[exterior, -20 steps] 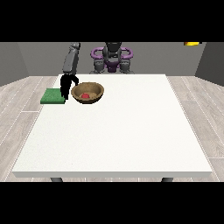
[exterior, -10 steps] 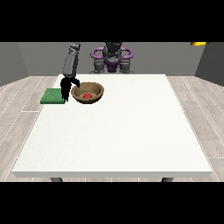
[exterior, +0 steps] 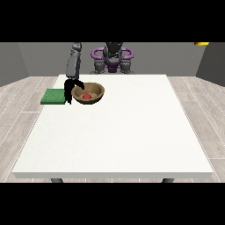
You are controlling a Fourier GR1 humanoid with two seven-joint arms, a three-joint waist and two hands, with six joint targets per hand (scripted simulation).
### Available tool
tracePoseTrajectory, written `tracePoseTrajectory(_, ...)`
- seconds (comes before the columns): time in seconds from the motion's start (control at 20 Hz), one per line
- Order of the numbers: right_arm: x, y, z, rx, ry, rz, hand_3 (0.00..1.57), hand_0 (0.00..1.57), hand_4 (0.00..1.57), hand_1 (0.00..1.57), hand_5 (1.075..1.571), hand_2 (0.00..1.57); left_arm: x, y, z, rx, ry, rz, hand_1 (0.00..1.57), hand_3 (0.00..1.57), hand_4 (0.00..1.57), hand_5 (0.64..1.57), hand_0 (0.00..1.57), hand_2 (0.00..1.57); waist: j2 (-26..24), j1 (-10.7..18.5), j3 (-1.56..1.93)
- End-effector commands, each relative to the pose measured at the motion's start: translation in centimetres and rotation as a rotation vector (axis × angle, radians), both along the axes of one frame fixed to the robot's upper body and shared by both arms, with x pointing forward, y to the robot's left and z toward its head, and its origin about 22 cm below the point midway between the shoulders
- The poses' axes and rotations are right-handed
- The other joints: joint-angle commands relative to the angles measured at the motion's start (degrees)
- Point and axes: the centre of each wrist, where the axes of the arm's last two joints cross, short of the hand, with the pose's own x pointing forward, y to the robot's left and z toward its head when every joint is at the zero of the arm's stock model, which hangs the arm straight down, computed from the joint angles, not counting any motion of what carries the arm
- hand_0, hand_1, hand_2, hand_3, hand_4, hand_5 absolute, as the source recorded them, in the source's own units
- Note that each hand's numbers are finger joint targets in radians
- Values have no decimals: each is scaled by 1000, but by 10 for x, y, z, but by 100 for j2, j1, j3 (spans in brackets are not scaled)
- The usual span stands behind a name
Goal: Pick the cup and pour the ball into the bowl, then pick the bowl and place it on the pad
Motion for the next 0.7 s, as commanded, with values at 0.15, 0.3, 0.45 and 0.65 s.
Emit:
tracePoseTrajectory(0.15,-33,-2,-39,1,232,-143,0,878,608,878,1514,580,-11,17,23,-16,-35,0,0,0,1018,1535,0,0,335,93,112)
tracePoseTrajectory(0.3,-36,-26,-32,-130,292,-175,1545,1571,913,1571,1470,1571,-11,3,32,0,-80,-36,0,0,1024,1537,0,0,488,278,110)
tracePoseTrajectory(0.45,-35,-35,-23,-187,294,-218,1566,1571,903,1571,1495,1571,-12,8,35,-10,-97,-29,0,0,1071,1523,0,0,594,261,98)
tracePoseTrajectory(0.65,-42,-65,-9,-279,290,-258,1365,1571,960,1571,1536,1571,-13,16,31,-38,-98,-23,0,0,1143,1520,0,0,631,269,88)
